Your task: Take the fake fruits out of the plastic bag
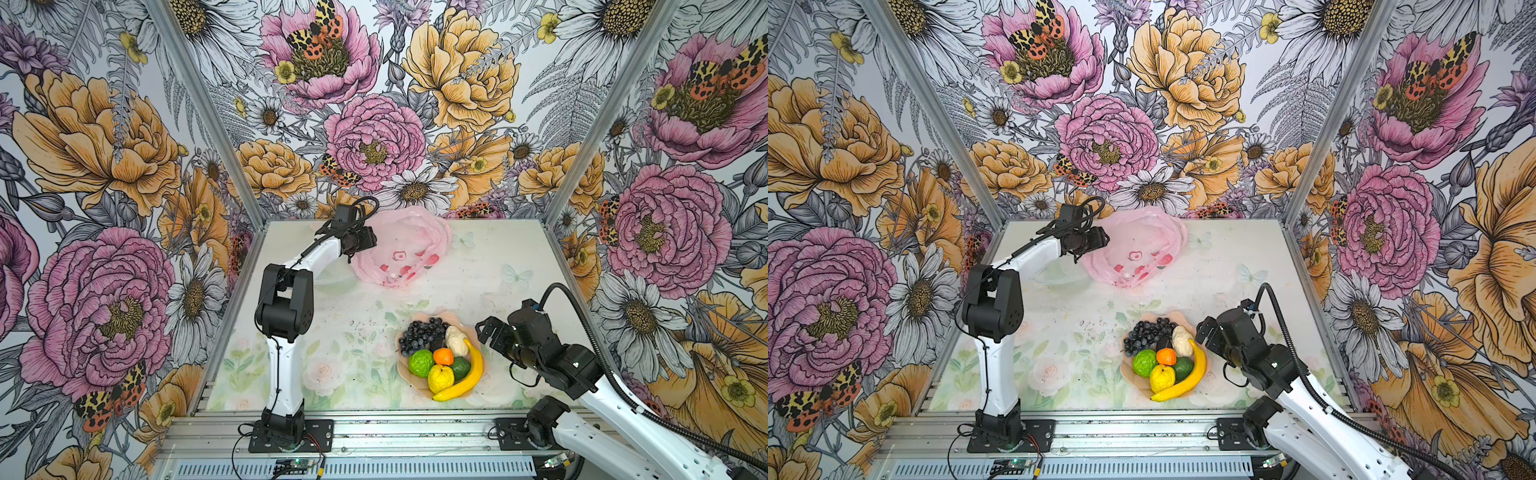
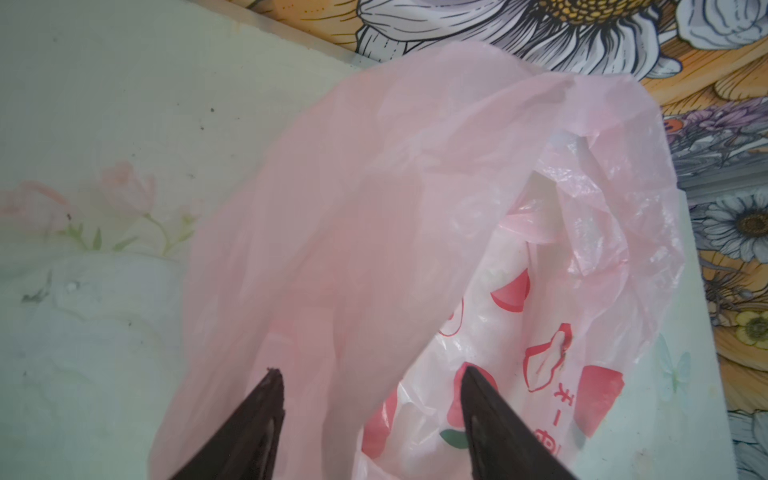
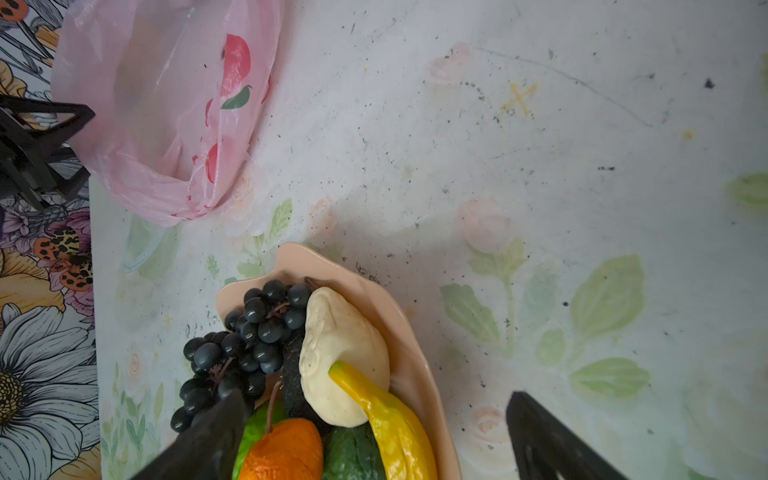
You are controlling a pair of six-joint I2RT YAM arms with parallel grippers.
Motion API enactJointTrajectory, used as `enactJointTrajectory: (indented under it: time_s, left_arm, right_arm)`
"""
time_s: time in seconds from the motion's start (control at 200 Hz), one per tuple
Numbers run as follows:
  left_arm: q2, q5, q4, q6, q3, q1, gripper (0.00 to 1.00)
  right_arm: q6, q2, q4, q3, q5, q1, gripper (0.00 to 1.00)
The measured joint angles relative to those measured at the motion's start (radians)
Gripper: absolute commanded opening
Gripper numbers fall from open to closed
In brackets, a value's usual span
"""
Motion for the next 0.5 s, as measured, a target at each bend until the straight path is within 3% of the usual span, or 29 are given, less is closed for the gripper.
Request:
enactJointTrajectory:
  time_s: [0.06,0.305,0.5]
  left_arm:
    - [-0.057,-0.015,-0.026,-0.017,-0.031,0.004,0.98]
    - [-0.362,-0.074,-0.048,-0.047,-0.213,0.020,0.99]
    - [-0.562,-0.124,0.018,-0.078,-0.453,0.020,0.99]
  right_arm:
    - [0.007,-0.005,-0.025,0.000,-0.011,0.000,0.99]
    - [0.047,-0.075,-0.154,0.000,-0.038,0.000,0.99]
    - [0.116,-0.152,-0.209,-0.043,-0.098,0.012,0.99]
